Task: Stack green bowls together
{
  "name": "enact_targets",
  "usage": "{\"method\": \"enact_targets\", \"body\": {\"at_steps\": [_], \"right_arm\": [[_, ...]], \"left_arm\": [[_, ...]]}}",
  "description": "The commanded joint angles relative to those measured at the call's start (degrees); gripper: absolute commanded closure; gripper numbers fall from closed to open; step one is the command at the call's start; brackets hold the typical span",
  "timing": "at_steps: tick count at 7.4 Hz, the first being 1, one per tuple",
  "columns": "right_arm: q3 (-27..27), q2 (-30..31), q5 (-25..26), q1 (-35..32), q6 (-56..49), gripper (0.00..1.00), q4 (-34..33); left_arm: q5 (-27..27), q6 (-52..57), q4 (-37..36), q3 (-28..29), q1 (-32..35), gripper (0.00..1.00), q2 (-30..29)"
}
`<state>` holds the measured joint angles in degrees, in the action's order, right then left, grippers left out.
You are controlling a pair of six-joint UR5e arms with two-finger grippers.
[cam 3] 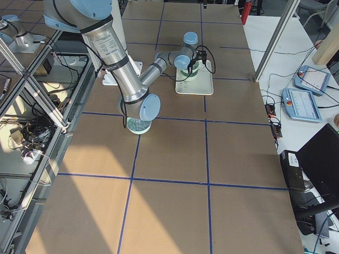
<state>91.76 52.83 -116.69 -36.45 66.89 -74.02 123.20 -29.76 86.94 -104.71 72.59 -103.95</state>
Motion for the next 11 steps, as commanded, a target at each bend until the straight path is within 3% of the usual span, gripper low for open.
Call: {"method": "enact_targets", "body": {"at_steps": [1, 4, 6, 8, 10, 11], "right_arm": [[0.26, -0.10, 1.63, 0.50, 0.00, 0.00, -0.77], [0.69, 0.25, 1.20, -1.94, -0.17, 0.00, -1.99], [7.42, 3.48, 0.15, -7.29, -2.36, 0.00, -12.07], [12.20, 11.82, -6.05, -14.31, -16.02, 0.00, -12.37], [12.21, 20.50, -14.58, -25.63, -33.64, 0.00, -12.29], [11.78, 25.34, -16.19, -30.47, -43.32, 0.00, -12.37]], "left_arm": [[0.02, 0.23, 0.07, 0.12, 0.45, 0.00, 0.33], [0.02, 0.23, 0.07, 0.12, 1.33, 0.00, 0.68], [0.02, 8.17, -0.02, 3.43, 3.59, 0.00, 1.82], [3.68, 18.02, -0.63, 7.31, 8.33, 0.00, 3.04], [7.13, 25.35, -1.25, 9.08, 12.12, 0.00, 6.02], [8.88, 28.33, -1.25, 10.48, 12.49, 0.00, 7.69]]}}
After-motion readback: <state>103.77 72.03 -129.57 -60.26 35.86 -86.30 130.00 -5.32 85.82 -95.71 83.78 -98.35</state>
